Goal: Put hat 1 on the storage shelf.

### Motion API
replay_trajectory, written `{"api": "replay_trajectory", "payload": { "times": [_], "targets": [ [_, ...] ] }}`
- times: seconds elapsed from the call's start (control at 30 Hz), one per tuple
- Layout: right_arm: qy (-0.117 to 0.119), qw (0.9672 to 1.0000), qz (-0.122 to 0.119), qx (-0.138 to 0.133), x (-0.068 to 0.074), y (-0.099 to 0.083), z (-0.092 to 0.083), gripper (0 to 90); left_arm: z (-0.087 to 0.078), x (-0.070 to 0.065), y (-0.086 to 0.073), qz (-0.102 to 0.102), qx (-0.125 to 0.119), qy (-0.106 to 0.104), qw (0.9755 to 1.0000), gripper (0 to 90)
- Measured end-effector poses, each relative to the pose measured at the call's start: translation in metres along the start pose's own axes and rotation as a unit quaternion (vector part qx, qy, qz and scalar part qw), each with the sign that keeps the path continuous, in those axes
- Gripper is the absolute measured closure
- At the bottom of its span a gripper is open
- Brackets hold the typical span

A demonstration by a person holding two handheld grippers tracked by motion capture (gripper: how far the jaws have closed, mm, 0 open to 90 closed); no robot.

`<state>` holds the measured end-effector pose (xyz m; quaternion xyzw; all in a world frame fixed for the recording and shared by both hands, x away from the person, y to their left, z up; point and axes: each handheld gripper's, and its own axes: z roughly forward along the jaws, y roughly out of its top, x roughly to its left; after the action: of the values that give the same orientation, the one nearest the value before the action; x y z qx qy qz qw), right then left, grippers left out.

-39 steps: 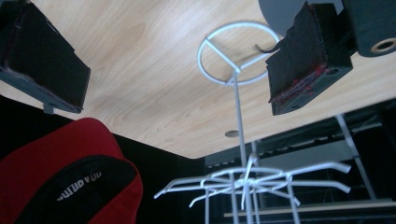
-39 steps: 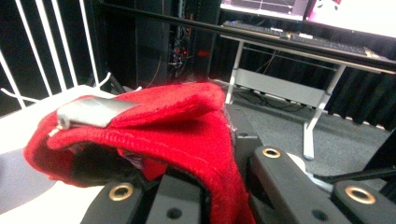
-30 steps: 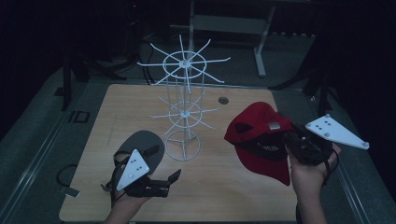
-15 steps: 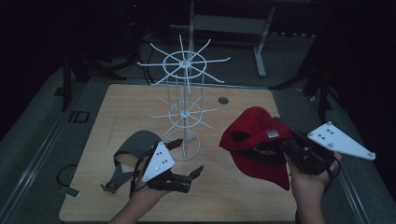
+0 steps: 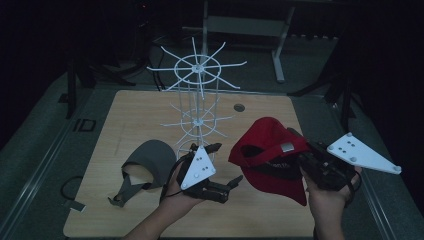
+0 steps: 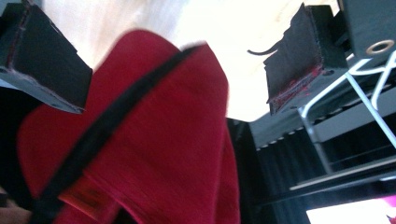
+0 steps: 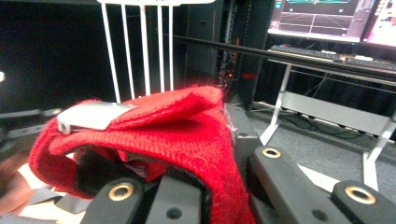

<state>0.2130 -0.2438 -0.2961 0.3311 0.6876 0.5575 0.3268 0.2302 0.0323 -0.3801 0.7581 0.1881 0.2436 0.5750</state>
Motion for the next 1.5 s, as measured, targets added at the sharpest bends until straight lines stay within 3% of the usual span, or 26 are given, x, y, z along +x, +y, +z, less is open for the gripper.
{"api": "replay_trajectory", "payload": {
  "times": [0.27,0.63,0.67,0.87,1.0,1.03,1.1,1.17,1.5],
  "targets": [
    [0.012,0.9999,-0.001,0.002,0.003,-0.001,-0.001,86.0,0.015,0.005,0.022,0.012,-0.003,0.005,0.9999,11.0],
    [0.024,0.9997,0.0,0.007,0.003,-0.004,0.0,86.0,0.027,0.008,0.041,0.03,0.002,0.0,0.9995,30.0],
    [0.025,0.9997,0.0,0.007,0.003,-0.004,0.0,86.0,0.031,0.007,0.043,0.03,0.005,-0.011,0.9995,30.0],
    [0.028,0.9996,0.003,0.009,0.003,-0.007,0.002,86.0,0.04,0.003,0.048,0.027,0.017,-0.018,0.9993,45.6],
    [0.026,0.9995,0.009,0.014,0.001,-0.013,0.003,85.9,0.045,0.001,0.051,0.017,0.022,-0.006,0.9996,65.8],
    [0.026,0.9995,0.009,0.014,0.001,-0.013,0.003,85.9,0.045,0.0,0.051,0.018,0.024,0.002,0.9995,65.8],
    [0.024,0.9995,0.011,0.018,0.0,-0.017,0.002,85.9,0.045,0.001,0.052,0.003,0.021,0.005,0.9998,79.4],
    [0.025,0.9994,0.015,0.02,-0.001,-0.02,0.002,85.9,0.045,0.0,0.053,-0.004,0.019,0.014,0.9997,83.0],
    [0.026,0.9992,0.022,0.022,0.0,-0.031,-0.004,85.3,0.043,-0.005,0.06,0.005,0.019,0.019,0.9996,85.0]
  ]
}}
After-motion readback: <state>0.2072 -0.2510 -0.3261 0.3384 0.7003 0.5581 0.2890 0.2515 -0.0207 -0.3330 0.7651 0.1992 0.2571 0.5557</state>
